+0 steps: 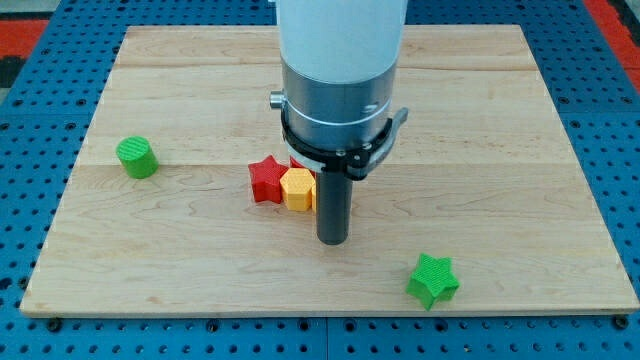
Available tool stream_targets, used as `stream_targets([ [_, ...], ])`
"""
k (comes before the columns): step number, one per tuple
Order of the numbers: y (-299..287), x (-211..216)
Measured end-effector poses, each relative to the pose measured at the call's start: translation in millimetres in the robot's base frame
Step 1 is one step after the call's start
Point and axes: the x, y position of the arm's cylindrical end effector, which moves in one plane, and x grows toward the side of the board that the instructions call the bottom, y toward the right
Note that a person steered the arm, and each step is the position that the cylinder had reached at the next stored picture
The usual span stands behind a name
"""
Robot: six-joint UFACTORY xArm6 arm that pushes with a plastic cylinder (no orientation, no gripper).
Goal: Separate the red blocks from the yellow blocks
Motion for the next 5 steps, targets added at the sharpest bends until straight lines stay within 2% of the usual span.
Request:
stream_targets([
  [1, -2, 2],
  [2, -66, 5],
  [3, -88, -38],
  [4, -108, -43],
  [5, -84, -65],
])
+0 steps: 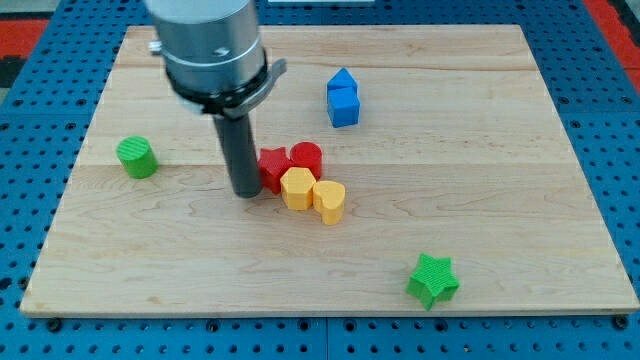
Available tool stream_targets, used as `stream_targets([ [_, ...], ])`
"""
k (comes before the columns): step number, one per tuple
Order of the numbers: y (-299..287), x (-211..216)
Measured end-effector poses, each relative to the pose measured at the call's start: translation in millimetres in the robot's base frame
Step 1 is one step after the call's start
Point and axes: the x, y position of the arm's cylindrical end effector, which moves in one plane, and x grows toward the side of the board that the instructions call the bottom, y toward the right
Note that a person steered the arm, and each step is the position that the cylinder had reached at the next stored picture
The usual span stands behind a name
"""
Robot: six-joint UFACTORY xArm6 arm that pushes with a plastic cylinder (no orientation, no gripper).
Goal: Separate the red blocks from the yellow blocks
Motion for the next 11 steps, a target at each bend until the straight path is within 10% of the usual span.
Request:
stream_targets([
  [3, -13, -48],
  [6, 115, -17],
  [8, 266, 83],
  [11, 205, 140],
])
